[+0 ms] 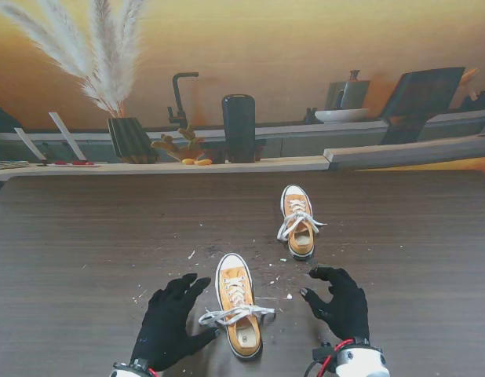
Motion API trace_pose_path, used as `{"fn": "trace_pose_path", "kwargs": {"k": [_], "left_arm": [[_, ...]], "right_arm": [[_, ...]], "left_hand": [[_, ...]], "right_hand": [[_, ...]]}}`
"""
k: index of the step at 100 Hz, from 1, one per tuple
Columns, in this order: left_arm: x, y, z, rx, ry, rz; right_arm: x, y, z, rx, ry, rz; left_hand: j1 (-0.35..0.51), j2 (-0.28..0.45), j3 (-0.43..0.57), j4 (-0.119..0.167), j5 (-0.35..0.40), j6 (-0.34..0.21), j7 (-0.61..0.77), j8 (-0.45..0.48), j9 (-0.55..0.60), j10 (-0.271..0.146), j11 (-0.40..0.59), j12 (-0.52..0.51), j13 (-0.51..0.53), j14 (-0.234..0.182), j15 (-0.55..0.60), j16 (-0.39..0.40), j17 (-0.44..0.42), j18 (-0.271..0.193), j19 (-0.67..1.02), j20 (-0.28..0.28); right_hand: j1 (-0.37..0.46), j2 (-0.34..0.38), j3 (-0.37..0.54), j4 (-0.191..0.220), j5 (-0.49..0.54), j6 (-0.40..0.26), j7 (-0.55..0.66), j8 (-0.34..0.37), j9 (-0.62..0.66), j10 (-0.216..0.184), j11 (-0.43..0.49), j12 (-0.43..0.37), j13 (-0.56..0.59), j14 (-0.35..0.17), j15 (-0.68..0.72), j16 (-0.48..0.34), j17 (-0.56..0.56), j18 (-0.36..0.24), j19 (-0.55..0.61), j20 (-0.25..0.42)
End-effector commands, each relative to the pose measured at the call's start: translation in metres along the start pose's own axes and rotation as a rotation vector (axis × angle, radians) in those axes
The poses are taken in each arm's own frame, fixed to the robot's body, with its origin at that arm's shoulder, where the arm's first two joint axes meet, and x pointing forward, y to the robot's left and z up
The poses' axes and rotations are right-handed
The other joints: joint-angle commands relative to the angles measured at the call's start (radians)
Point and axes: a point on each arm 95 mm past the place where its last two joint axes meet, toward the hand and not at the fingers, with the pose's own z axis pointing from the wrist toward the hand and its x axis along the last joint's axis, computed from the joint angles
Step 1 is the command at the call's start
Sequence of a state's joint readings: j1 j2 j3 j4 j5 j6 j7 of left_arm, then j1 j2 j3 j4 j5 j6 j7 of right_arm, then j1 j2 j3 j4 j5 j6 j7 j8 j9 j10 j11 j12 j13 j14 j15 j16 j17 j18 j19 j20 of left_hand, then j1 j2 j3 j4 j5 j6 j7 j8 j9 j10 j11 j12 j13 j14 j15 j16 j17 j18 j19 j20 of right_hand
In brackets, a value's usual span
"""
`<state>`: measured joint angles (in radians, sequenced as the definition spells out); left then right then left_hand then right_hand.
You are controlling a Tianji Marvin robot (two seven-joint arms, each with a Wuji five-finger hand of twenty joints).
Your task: Tie the shoelaces into a bow on the shoes
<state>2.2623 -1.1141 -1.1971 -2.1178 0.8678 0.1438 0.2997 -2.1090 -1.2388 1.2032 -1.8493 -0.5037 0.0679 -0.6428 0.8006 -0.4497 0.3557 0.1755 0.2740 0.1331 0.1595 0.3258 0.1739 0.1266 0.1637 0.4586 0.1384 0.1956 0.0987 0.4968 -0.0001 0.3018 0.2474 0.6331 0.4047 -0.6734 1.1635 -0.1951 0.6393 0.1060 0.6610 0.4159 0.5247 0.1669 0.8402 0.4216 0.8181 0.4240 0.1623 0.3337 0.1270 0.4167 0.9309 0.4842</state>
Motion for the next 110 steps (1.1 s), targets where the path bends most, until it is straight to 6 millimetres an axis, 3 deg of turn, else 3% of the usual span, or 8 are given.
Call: {"fn": "trace_pose_path", "kwargs": {"k": [1, 32, 62, 100, 110], "left_arm": [[0.012, -0.003, 0.001, -0.005, 0.026, 0.007], [0.037, 0.008, 0.014, -0.023, 0.014, 0.165], [0.036, 0.022, 0.028, -0.103, -0.018, 0.264], [0.037, 0.039, 0.043, -0.157, -0.003, 0.272], [0.038, 0.044, 0.047, -0.148, 0.003, 0.267]], "right_arm": [[-0.002, -0.002, -0.003, 0.026, -0.005, 0.005], [-0.004, -0.004, -0.005, 0.061, -0.012, 0.016], [-0.006, -0.001, -0.007, 0.06, -0.024, 0.037], [-0.004, 0.0, -0.01, 0.061, -0.013, 0.055], [-0.004, 0.002, -0.01, 0.064, -0.013, 0.064]], "left_hand": [[0.041, -0.034, 0.045, 0.011, 0.027, 0.033, -0.025, -0.026, -0.036, 0.005, -0.037, -0.028, -0.054, -0.003, -0.024, -0.027, -0.001, -0.006, -0.033, 0.025], [0.103, -0.019, 0.106, 0.0, 0.025, 0.026, -0.029, -0.017, -0.053, 0.009, -0.07, -0.029, -0.076, -0.006, -0.029, -0.024, -0.015, -0.005, -0.054, 0.028], [0.131, 0.005, 0.115, -0.017, 0.024, 0.012, -0.024, -0.004, -0.056, 0.008, -0.085, -0.027, -0.084, -0.008, -0.032, -0.028, -0.018, 0.007, -0.066, 0.024], [0.099, 0.03, 0.084, -0.035, -0.005, 0.01, -0.034, 0.002, -0.054, 0.008, -0.086, -0.023, -0.063, -0.007, -0.025, -0.027, -0.005, 0.008, -0.065, 0.025], [0.093, 0.029, 0.073, -0.032, -0.011, -0.02, -0.034, 0.005, -0.055, 0.008, -0.085, -0.021, -0.057, -0.004, -0.023, -0.025, 0.001, 0.013, -0.062, 0.027]], "right_hand": [[-0.032, 0.014, -0.033, 0.037, -0.033, 0.007, -0.017, -0.018, -0.03, 0.008, -0.012, -0.019, -0.008, 0.042, -0.013, -0.022, -0.017, -0.057, -0.015, -0.009], [-0.008, 0.029, -0.009, 0.047, -0.031, -0.001, -0.018, -0.016, -0.03, 0.007, -0.019, -0.021, -0.014, 0.039, -0.016, -0.034, -0.023, -0.057, -0.024, -0.014], [0.0, 0.034, -0.002, 0.049, -0.028, 0.0, -0.019, -0.015, -0.03, 0.007, -0.02, -0.021, -0.015, 0.042, -0.02, -0.044, -0.026, -0.055, -0.028, -0.015], [0.001, 0.042, 0.003, 0.051, -0.021, 0.001, -0.021, -0.015, -0.02, 0.007, -0.024, -0.022, -0.01, 0.043, -0.017, -0.05, -0.018, -0.054, -0.026, -0.012], [0.002, 0.045, 0.004, 0.052, -0.005, 0.0, -0.018, -0.014, -0.007, 0.008, -0.027, -0.024, -0.005, 0.043, -0.012, -0.048, -0.009, -0.049, -0.023, -0.01]]}}
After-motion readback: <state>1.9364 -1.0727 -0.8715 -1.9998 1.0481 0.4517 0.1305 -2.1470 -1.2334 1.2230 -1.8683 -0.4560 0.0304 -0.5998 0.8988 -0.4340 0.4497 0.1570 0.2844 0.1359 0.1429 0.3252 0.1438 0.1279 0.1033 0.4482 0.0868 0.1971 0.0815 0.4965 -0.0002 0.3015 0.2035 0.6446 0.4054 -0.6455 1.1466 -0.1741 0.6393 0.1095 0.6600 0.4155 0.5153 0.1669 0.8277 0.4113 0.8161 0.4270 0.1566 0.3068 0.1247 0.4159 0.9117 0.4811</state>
